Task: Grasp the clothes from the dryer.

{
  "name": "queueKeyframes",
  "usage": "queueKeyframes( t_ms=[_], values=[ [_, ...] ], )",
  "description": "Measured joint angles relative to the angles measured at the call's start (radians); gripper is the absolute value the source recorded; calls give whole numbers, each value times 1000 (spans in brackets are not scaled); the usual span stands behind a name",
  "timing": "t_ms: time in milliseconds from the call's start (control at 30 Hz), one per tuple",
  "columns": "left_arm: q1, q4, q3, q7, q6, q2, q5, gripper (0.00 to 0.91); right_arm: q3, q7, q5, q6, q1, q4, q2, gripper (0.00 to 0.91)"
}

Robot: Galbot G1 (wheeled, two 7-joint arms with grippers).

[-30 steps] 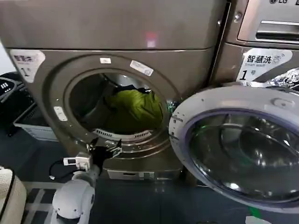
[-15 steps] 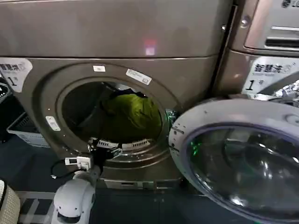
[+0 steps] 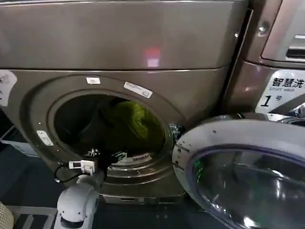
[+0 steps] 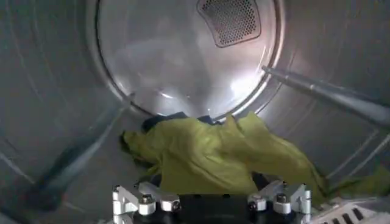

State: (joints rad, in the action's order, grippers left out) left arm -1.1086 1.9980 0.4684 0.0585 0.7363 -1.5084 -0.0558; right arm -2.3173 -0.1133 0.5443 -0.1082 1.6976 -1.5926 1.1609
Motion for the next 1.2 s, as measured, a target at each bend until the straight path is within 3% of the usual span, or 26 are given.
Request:
queueKeyframes(
  t_ms=[133,467,700,867,1067,1200],
  values=[
    [118,-143,1,-9,-18,-14,-12,907,8,1,-4,3,-9,6,-6,907],
    [477,-590,22,3,-205,-54,-59,907,33,3,-18,11,-23,5,-6,907],
    [670,-856,27,97,-245,-59,-187,907,45,5,-24,15,-29,-3,1,907],
    [736,-946,44,339,-328,-45,-488,907,39,5,-24,16,-23,-1,0,907],
    [794,-982,74,689,-573,-47,-954,907,42,5,-24,18,-20,-2,3,907],
    [826,-1011,76,860,-741,-41,-1136,907,41,5,-24,20,-20,1,4,907]
  ],
)
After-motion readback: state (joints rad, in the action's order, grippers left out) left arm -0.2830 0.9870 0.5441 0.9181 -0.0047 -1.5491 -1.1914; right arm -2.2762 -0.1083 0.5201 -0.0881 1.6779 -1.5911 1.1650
